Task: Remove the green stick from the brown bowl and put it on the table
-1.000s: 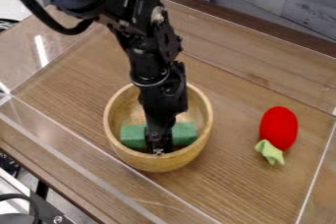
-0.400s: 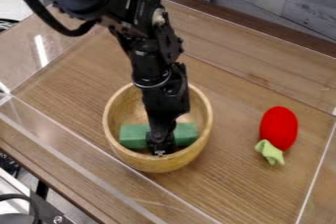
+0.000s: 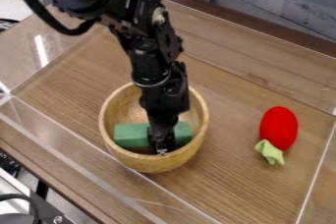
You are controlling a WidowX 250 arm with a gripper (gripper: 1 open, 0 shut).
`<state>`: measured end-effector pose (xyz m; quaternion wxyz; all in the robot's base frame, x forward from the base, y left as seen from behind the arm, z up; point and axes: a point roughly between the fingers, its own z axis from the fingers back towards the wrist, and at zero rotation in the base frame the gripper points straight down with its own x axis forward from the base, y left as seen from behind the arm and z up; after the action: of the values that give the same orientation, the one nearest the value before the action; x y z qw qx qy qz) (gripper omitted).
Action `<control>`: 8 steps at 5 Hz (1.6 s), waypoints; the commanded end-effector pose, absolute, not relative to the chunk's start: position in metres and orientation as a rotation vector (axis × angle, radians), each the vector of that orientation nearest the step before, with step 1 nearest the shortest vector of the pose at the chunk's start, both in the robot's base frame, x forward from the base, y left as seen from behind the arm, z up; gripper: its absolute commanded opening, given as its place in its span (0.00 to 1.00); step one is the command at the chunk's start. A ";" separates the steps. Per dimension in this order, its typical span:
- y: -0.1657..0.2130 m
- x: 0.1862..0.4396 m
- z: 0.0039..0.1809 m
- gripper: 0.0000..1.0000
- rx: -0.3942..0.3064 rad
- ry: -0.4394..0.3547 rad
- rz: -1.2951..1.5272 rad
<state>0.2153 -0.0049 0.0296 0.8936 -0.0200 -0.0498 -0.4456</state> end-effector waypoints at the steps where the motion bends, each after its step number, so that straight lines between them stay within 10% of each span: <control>1: -0.006 0.223 0.052 0.00 0.003 -0.154 -0.921; 8: -0.009 0.225 0.058 0.00 0.012 -0.163 -0.897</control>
<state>0.2151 -0.0086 0.0488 0.9014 -0.0053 -0.0588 -0.4290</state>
